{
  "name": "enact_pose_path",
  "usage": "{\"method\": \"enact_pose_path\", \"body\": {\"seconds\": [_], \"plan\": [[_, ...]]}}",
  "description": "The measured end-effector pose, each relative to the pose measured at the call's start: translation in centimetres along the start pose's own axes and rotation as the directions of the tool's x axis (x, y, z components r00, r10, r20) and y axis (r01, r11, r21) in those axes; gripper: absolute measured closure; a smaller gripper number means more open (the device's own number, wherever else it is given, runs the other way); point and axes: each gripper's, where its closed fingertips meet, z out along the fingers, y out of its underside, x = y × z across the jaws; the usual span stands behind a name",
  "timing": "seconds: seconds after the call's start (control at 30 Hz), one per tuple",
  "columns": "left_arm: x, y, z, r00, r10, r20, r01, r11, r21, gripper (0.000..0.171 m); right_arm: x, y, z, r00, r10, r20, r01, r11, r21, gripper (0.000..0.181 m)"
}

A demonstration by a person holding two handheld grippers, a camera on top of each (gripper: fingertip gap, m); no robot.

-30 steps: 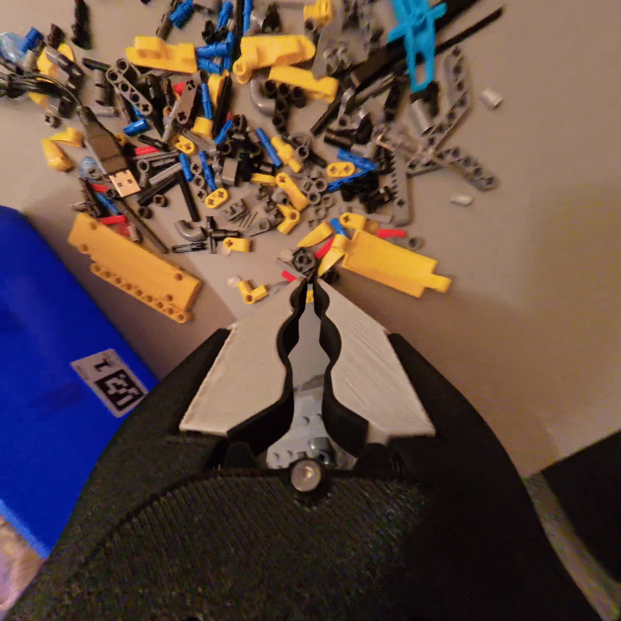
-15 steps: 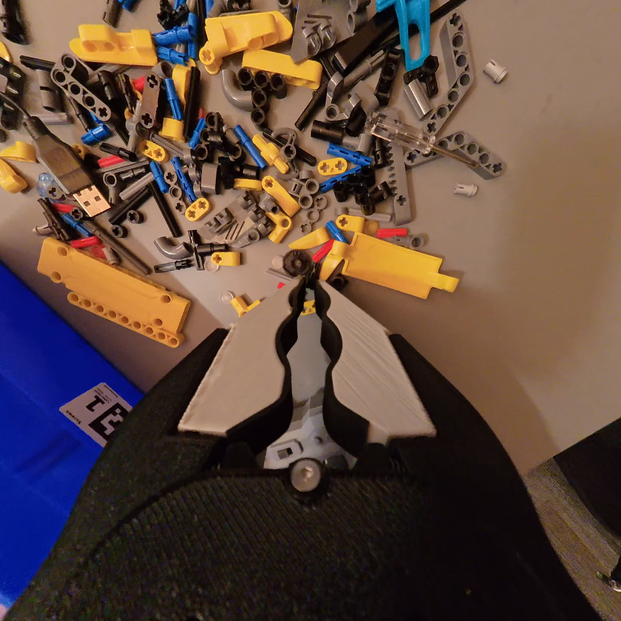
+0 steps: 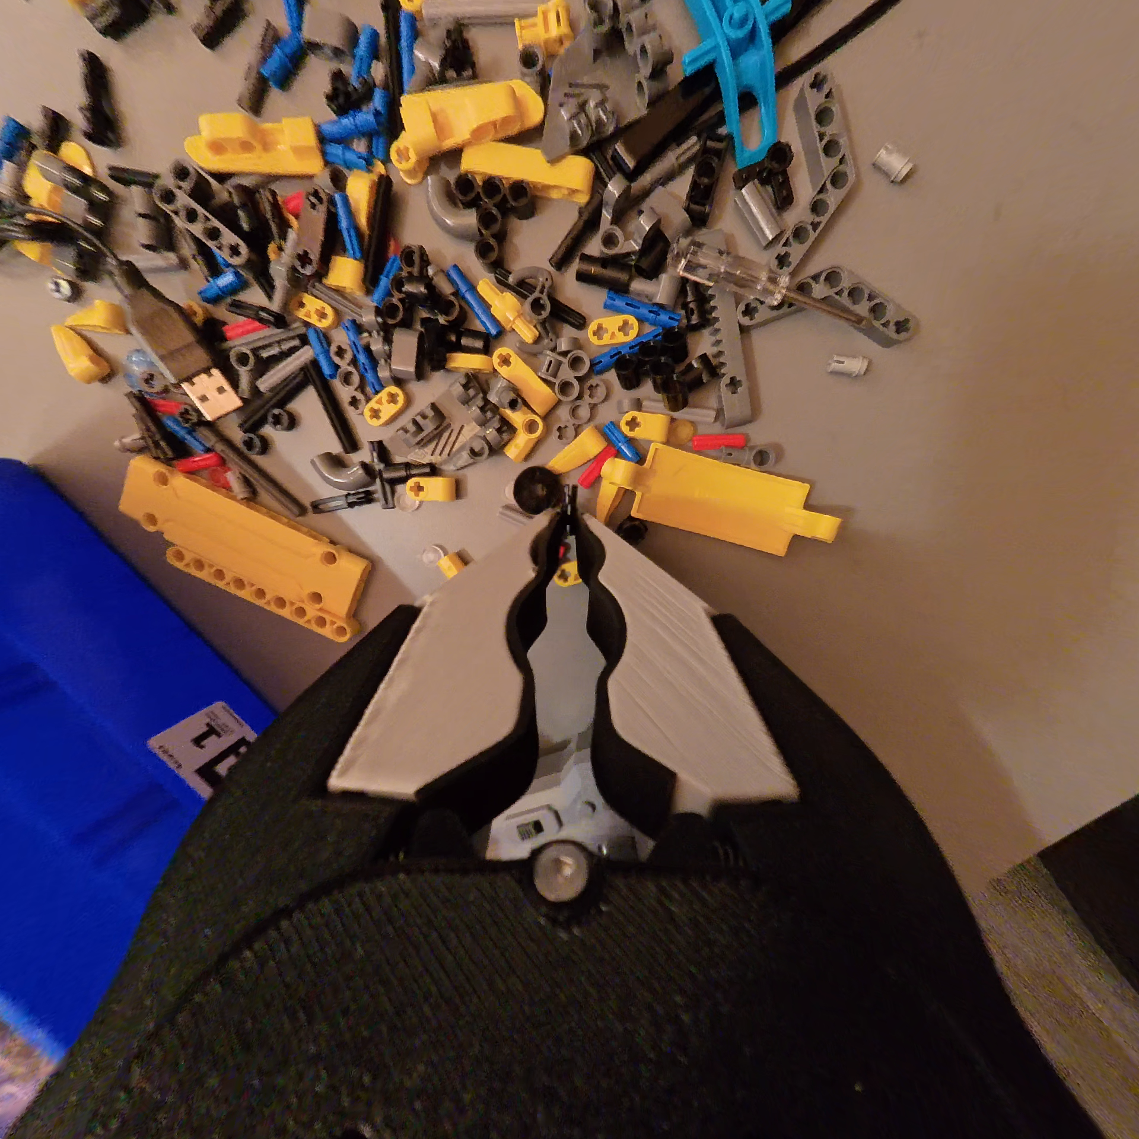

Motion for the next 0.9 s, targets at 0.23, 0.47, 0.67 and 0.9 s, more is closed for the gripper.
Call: {"method": "enact_pose_path", "body": {"seconds": [0.23,0.47,0.67,0.9], "plan": [[3.4,-4.3,-3.4,1.000,0.023,0.002,-0.023,0.988,0.153,0.168,-0.2,0.1,0.0,1.000,-0.015,-0.001,0.015,1.000,-0.005,0.141],[14.0,-8.5,-1.8,0.982,0.174,-0.077,-0.153,0.963,0.222,0.168,-0.4,0.4,-0.1,0.998,-0.054,-0.012,0.054,0.998,-0.027,0.142],[20.1,-11.0,1.1,0.966,0.185,-0.180,-0.133,0.954,0.268,0.168,-0.8,0.7,-0.1,0.997,-0.078,-0.006,0.078,0.996,-0.042,0.142],[22.4,-13.1,3.0,0.957,0.213,-0.195,-0.154,0.947,0.282,0.168,-0.9,1.0,-0.5,0.995,-0.100,-0.004,0.100,0.994,-0.054,0.142]]}}
